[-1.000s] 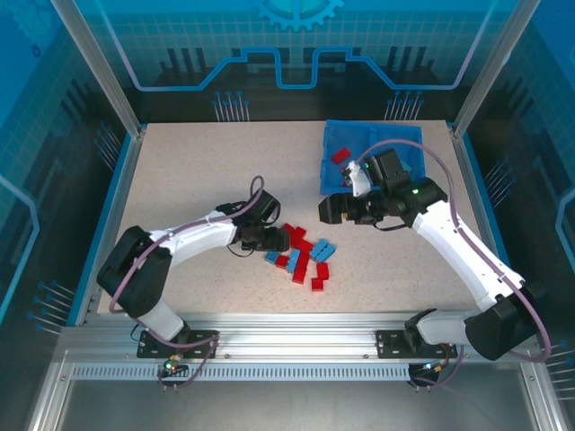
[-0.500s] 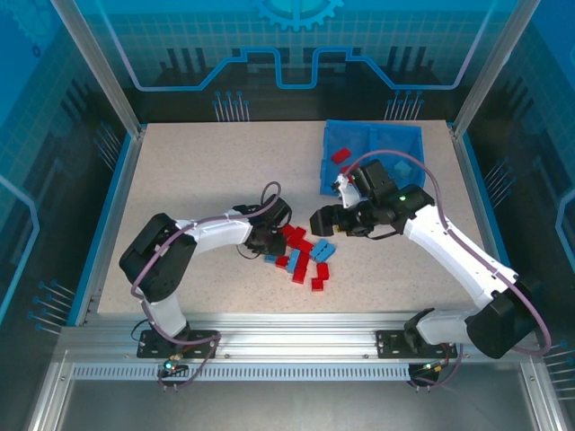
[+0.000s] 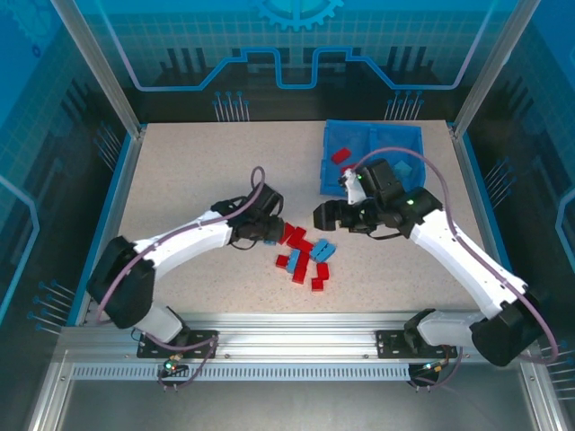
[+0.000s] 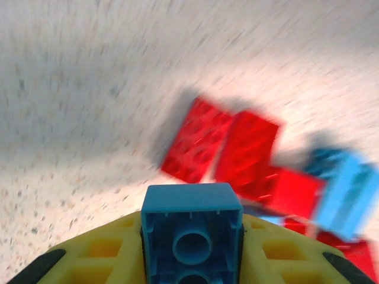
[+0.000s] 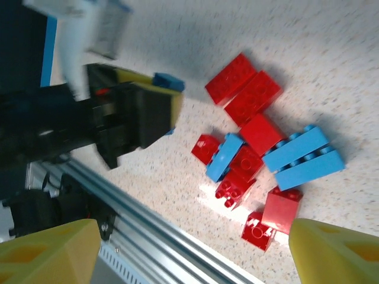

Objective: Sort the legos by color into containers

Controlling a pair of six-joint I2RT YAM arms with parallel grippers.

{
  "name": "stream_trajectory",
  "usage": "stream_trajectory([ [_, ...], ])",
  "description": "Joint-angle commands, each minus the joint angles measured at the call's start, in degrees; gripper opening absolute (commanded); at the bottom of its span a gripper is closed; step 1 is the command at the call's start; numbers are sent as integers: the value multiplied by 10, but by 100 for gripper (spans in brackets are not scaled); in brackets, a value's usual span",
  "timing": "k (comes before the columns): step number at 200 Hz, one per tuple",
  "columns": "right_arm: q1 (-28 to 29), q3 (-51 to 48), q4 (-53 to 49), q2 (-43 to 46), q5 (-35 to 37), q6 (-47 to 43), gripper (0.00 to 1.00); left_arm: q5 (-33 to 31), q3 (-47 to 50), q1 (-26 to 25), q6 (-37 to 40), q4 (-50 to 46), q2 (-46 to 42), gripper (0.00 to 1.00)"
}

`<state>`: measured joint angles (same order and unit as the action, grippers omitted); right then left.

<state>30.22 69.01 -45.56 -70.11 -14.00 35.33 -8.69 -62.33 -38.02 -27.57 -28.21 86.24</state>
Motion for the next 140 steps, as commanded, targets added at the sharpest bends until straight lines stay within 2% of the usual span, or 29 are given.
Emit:
stream_trajectory([
  [1, -27, 16, 3, 60, 119, 54, 84, 25, -72, -18, 0, 19, -25, 19],
  [18, -53, 0, -7, 101, 196, 89, 84, 46, -138, -33, 14, 54, 15, 19],
  [37, -82, -22, -11, 141, 238, 118, 84, 67, -250, -56, 35, 78, 107, 19],
  [68, -102, -44, -27, 188, 264, 133, 84, 90, -496, -83, 78, 70, 305, 19],
  [105, -108, -70, -56, 244, 286, 134, 85, 87, -799, -83, 118, 44, 532, 18],
  [117, -111, -82, -57, 261, 287, 136, 85, 92, -839, -84, 130, 79, 576, 19],
  [140, -115, -85, -81, 276, 286, 141, 85, 87, -838, -83, 152, 199, 619, 20],
])
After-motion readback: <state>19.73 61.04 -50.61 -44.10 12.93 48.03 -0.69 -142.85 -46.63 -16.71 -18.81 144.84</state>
